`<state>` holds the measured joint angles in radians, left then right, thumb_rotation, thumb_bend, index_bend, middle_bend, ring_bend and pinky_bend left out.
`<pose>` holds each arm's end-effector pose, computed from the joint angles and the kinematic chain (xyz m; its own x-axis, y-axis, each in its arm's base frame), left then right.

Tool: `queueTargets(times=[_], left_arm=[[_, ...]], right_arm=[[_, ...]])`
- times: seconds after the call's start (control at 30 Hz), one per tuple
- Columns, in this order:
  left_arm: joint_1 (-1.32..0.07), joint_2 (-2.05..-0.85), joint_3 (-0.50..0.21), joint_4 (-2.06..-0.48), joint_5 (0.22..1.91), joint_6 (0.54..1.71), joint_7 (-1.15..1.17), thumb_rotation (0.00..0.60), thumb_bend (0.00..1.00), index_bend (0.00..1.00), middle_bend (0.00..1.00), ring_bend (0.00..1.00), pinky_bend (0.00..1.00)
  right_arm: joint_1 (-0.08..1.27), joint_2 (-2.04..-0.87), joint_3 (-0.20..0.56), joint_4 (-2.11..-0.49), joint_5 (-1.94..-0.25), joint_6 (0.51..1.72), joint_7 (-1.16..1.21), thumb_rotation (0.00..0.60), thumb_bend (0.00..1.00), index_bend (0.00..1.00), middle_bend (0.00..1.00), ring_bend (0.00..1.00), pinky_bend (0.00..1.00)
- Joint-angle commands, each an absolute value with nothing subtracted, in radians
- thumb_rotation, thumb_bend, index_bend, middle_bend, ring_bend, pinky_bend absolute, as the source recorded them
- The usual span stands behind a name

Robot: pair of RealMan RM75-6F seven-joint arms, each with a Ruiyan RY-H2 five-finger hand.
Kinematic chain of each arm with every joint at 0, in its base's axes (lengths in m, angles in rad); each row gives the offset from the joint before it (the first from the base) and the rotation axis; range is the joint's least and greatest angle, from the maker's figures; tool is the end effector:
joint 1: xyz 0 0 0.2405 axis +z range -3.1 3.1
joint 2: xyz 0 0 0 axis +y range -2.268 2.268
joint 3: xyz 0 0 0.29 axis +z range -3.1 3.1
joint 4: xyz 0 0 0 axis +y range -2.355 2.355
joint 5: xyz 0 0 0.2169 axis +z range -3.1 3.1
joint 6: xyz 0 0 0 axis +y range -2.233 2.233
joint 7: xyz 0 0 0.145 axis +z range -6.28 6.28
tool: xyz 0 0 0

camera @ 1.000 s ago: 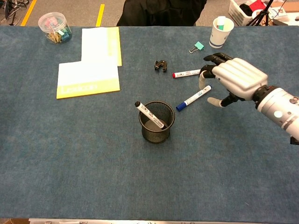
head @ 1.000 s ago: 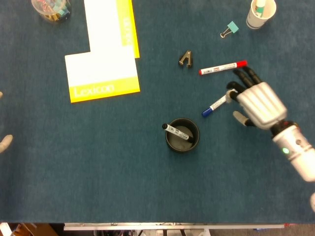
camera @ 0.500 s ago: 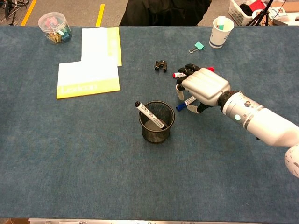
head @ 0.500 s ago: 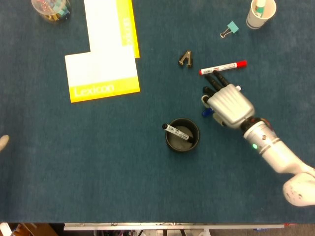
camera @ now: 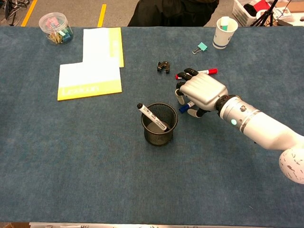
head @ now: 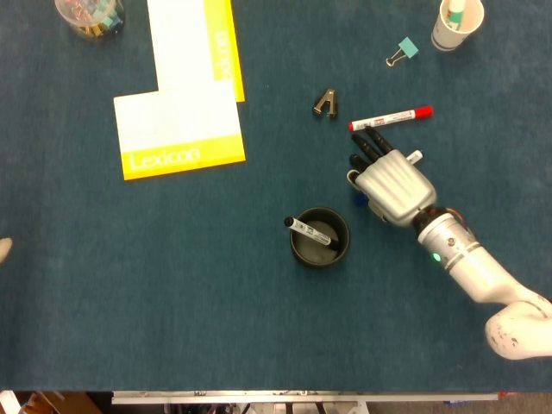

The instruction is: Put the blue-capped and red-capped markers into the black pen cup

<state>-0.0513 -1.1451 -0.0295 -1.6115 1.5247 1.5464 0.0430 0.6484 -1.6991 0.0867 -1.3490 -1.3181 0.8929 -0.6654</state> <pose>-0.3431 0.1691 0.1624 0.4133 -0.0244 0.9103 0.9105 -0.0017 -0.4134 -0.1945 -0.3160 -0.0900 0.7712 -0.1521 0.6182 -0.5740 -0.5862 0.5718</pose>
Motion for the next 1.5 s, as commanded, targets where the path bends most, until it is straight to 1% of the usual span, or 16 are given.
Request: queueTargets(times=[0.03,0.63,1.0,1.2,1.4,1.5], left_arm=[[-0.051,-1.145,-0.03,-1.61,1.524,1.547,0.041,0.6,0.15,0.18,0.18,0.17,0.15],[-0.045,-1.143,-0.029,-1.608,1.524,1.548,0.039,0.6,0.15,0.18,0.18,0.17,0.14],[-0.041,-1.143,-0.03,-1.607,1.525,1.554,0.038,0.6,0.15,0.18,0.18,0.17,0.14],[-0.043,-1.143,-0.033,-1.61,1.528,1.556,0.043,0.6,0.15,0.18,0.18,0.17,0.14],[-0.046,-1.138,-0.034,-1.621,1.535,1.556,0.053,0.6,0.15,0.18,0.18,0.17,0.14],[-0.046,-1.137,-0.035,-1.629,1.537,1.557,0.062,0.6,0.15,0.18,0.18,0.17,0.14]], right_arm=[[0.652,-1.701,0.082,-1.342,-1.311,0.892,-0.673,0.6,0.28,0.53,0.32,0.06,0.01],[0.668,-1.719,0.058,-1.314,-1.28,0.899,-0.699,0.6,0.28,0.53,0.32,0.06,0.01],[0.652,-1.692,0.06,-1.337,-1.297,0.952,-0.64,0.6,0.3,0.62,0.35,0.07,0.01],[0.627,-1.61,0.091,-1.464,-1.326,1.022,-0.536,0.6,0.31,0.62,0.35,0.07,0.01],[0.612,-1.48,0.13,-1.693,-1.392,1.074,-0.343,0.6,0.31,0.63,0.36,0.07,0.01],[0.606,-1.434,0.139,-1.786,-1.435,1.091,-0.223,0.6,0.31,0.63,0.36,0.07,0.01]])
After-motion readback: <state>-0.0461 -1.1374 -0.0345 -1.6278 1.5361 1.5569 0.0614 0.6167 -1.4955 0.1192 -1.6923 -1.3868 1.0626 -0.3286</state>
